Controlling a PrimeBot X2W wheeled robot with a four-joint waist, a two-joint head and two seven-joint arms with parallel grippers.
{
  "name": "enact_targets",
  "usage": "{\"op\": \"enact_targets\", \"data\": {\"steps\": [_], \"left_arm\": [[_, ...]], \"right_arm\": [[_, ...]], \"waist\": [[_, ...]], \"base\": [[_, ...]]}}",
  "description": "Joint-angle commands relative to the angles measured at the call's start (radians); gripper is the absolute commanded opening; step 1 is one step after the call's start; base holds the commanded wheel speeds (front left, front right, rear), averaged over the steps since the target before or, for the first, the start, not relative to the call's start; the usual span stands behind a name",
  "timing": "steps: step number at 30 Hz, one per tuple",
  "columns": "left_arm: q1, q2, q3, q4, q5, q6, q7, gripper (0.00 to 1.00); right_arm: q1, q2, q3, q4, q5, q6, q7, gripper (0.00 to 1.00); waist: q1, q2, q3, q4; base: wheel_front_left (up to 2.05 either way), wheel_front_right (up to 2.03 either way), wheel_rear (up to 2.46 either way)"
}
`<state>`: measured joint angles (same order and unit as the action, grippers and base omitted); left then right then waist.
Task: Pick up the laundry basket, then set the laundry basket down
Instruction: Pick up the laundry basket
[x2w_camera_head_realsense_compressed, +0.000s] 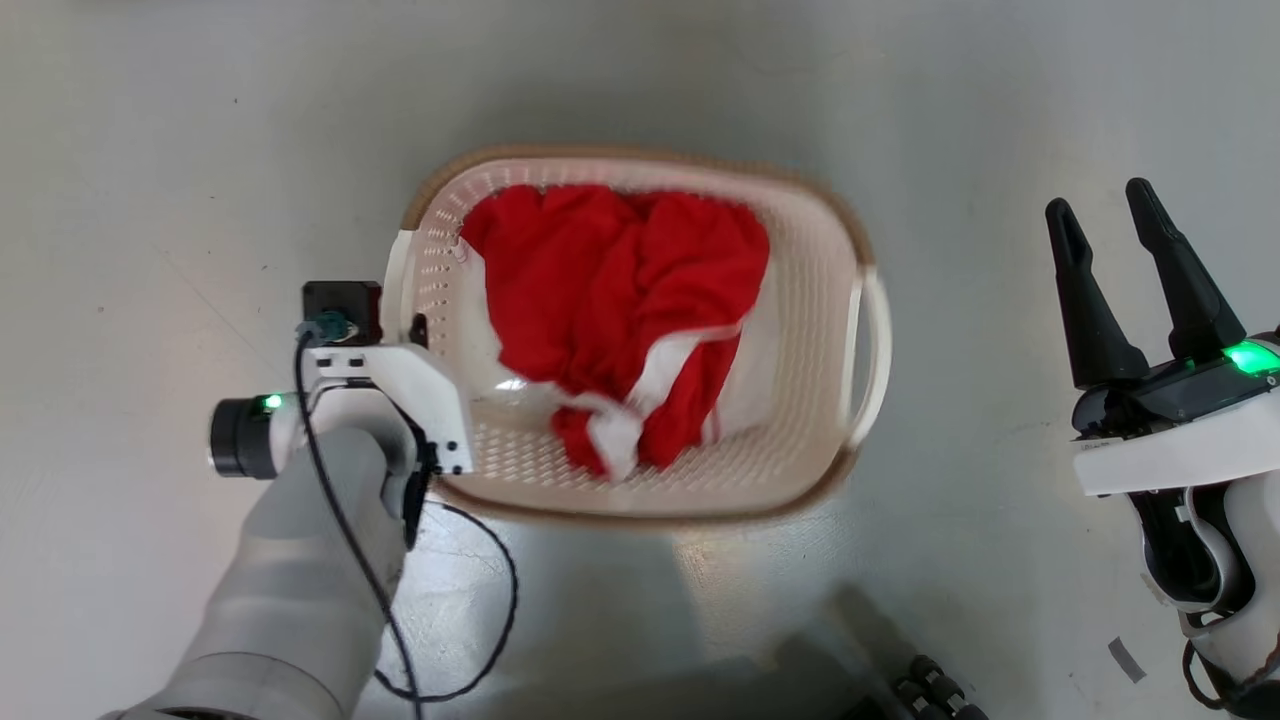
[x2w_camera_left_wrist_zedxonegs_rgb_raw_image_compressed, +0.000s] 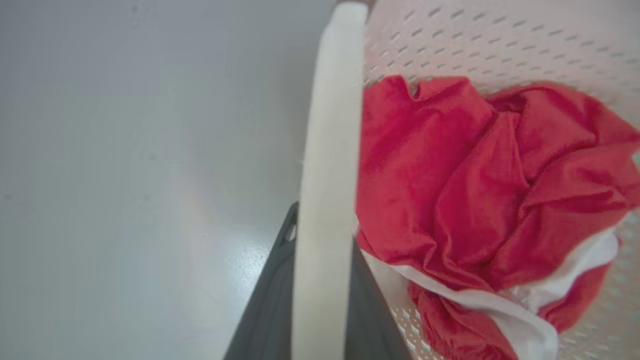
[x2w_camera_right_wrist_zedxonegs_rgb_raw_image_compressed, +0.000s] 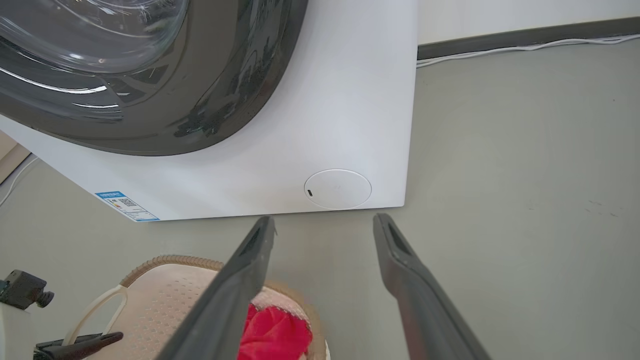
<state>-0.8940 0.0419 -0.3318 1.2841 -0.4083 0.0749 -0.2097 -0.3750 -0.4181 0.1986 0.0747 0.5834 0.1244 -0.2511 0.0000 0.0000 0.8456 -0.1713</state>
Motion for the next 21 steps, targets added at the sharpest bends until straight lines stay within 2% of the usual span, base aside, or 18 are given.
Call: {"op": "enact_targets", "data": {"steps": [1, 11, 21], "left_arm": [[0.000, 0.011, 0.015, -0.002, -0.011, -0.003, 0.003, 0.00], [0.016, 0.010, 0.030, 0.003, -0.055, -0.009, -0.009, 0.00], [0.047, 0.009, 0.038, 0.005, -0.104, -0.036, -0.017, 0.00]], "right_arm": [[0.023, -0.014, 0.012, -0.015, 0.008, 0.006, -0.011, 1.00], [0.019, -0.005, 0.017, -0.005, 0.006, 0.006, -0.011, 1.00], [0.023, -0.006, 0.026, -0.004, 0.007, 0.006, -0.011, 1.00]], "waist": [[0.0000, 0.0000, 0.000, 0.001], [0.0000, 0.0000, -0.034, 0.006], [0.0000, 0.0000, -0.051, 0.009]], "base": [[0.00, 0.00, 0.00], [0.00, 0.00, 0.00], [0.00, 0.00, 0.00]]}}
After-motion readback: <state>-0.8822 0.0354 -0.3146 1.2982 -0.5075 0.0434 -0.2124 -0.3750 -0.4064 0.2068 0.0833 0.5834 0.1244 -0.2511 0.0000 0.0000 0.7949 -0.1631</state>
